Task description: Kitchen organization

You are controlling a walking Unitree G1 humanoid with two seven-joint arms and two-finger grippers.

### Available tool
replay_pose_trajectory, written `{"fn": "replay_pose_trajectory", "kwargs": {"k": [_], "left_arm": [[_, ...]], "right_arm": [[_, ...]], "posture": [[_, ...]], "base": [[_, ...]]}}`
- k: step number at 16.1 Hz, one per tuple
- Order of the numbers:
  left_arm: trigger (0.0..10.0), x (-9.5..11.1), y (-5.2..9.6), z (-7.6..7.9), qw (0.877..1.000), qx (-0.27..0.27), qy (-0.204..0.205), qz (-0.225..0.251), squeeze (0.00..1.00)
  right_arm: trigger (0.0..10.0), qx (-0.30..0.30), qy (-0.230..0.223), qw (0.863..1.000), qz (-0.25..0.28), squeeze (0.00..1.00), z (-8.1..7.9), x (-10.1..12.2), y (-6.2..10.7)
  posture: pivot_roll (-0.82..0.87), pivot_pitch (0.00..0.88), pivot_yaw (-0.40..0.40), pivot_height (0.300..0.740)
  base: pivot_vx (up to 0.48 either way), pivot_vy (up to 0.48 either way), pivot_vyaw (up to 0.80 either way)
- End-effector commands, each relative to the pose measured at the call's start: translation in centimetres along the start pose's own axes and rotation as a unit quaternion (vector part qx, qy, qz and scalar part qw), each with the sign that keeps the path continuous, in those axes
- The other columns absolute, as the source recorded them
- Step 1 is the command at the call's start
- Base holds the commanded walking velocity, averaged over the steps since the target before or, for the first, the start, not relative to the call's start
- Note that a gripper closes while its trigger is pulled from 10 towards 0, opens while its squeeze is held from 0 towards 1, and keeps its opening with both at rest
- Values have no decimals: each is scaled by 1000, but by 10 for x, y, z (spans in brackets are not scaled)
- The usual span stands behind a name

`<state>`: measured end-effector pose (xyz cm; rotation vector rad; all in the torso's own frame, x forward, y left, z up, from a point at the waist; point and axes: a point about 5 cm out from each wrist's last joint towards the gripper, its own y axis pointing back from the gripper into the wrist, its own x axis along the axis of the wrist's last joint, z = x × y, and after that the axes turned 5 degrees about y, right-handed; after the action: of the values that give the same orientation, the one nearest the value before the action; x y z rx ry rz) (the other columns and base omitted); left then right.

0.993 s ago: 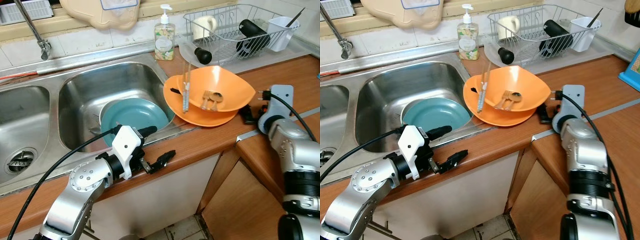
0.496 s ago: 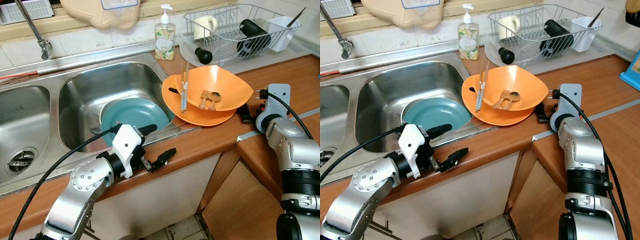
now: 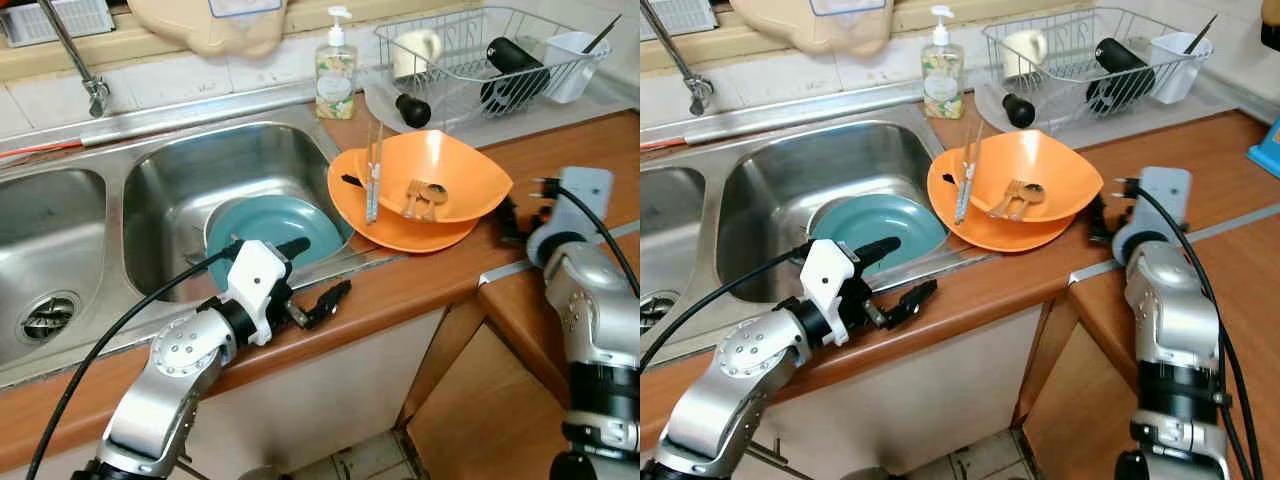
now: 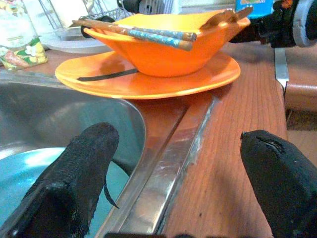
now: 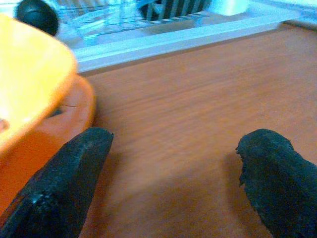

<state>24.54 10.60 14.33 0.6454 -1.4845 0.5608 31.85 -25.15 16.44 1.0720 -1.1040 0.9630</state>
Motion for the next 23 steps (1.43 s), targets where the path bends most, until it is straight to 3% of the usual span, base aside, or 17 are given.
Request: {"fn": "replay_pose_trajectory", "kwargs": {"k": [1,5,6,7,8,10,12,15,17,18,19,20,21,23], "left_arm": [[10000,1,1,-5,1000,15,-5,2,698],[10000,4,1,-7,999,30,-6,14,686],[10000,4,1,-7,999,29,-7,13,686],[10000,4,1,-7,999,28,-9,12,651],[10000,5,0,-7,999,29,-10,13,541],[10000,5,-1,-9,999,38,-7,18,165],[10000,5,-4,-12,998,66,-8,22,0],[10000,7,-3,-17,994,106,-10,35,0],[10000,12,-2,-29,983,175,-3,47,0],[10000,12,-2,-29,983,175,-3,47,0],[10000,15,-2,-33,979,197,-9,57,0],[10000,17,-3,-32,979,196,-14,60,0],[10000,22,-7,-22,984,161,4,76,0],[10000,21,-10,-13,989,124,14,81,0]], "right_arm": [[10000,-16,-7,1000,15,0,4,4,5],[10000,-61,-23,997,50,0,20,7,15],[10000,-64,-27,996,63,1000,23,10,17],[10000,-65,-23,995,71,1000,24,12,19],[10000,-61,-19,995,81,1000,24,16,22],[10000,-40,3,994,98,1000,20,20,28],[10000,-8,2,990,141,1000,9,30,41],[10000,-5,-10,982,188,1000,-1,46,54],[10000,18,-23,974,225,1000,-19,60,73],[10000,18,-23,974,225,1000,-19,60,73],[10000,48,-14,971,236,1000,-33,57,84],[10000,59,-12,970,235,1000,-38,55,87],[10000,106,-26,964,244,1000,-50,57,97],[10000,130,-23,960,247,1000,-53,57,100]], "posture": [[-39,0,69,740],[-36,0,63,740],[-34,0,64,740],[-36,0,64,740],[-41,0,65,740],[-47,0,68,740],[-49,0,62,740],[-45,0,62,740],[-45,0,62,740],[-45,0,62,740],[-50,0,59,740],[-50,0,59,740],[-51,0,61,740],[-50,0,61,740]], "base": [[0,0,0],[0,0,0],[0,0,0],[0,0,0],[0,0,0],[0,0,0],[0,0,0],[0,0,0],[0,0,0],[0,0,0],[0,0,0],[0,0,0],[0,0,0],[0,0,0]]}}
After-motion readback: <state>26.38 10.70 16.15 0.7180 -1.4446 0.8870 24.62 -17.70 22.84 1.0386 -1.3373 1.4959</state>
